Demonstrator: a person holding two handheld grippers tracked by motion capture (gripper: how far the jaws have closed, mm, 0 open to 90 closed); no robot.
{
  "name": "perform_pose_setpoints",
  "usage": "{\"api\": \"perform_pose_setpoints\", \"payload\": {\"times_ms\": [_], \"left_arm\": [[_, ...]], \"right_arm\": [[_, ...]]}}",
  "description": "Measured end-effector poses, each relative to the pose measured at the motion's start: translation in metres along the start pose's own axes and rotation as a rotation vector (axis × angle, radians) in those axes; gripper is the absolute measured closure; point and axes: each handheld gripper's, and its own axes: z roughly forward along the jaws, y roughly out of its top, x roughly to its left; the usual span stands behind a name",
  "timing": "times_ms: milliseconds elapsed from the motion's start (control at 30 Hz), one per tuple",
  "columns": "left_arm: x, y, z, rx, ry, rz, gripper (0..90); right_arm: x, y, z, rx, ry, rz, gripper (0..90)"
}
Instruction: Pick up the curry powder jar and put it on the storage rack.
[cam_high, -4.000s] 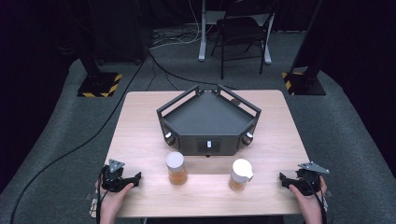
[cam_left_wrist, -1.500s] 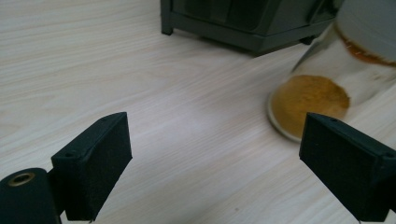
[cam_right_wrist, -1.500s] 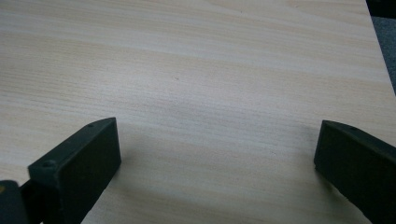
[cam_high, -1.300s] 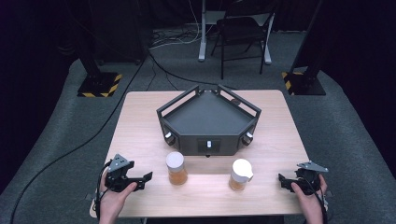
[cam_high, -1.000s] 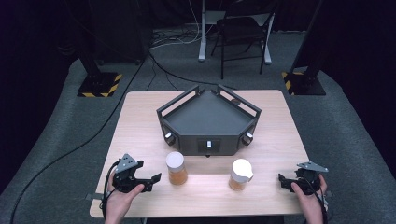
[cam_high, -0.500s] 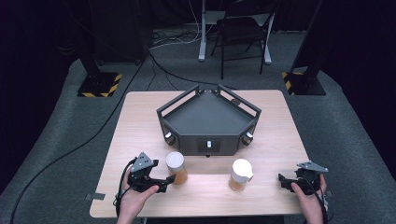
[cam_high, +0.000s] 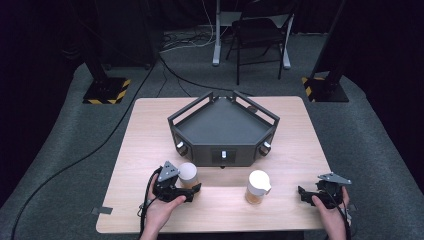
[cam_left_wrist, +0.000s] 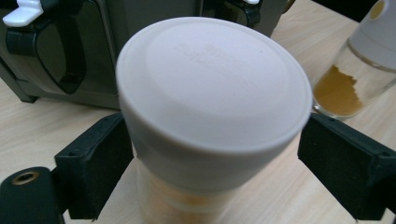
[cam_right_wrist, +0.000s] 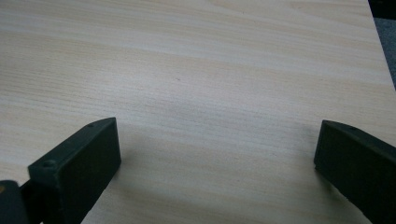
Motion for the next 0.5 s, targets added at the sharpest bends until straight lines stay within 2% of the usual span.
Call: {"api": "perform_pose_setpoints", "payload": {"times_ms": [267, 433, 500], "left_arm": [[-0.005, 0.004, 0.017, 0.007, 0.024, -0.004, 16.5], [-0.01, 0.004, 0.025, 0.008, 0.062, -0.001, 23.3], [-0.014, 0.002, 0.028, 0.0, 0.089, 0.008, 27.6]], "right_arm": [[0.0, 0.0, 0.0, 0.0, 0.0, 0.0, 0.0], [0.0, 0.0, 0.0, 0.0, 0.0, 0.0, 0.0], [0.0, 0.0, 0.0, 0.0, 0.0, 0.0, 0.0]]}}
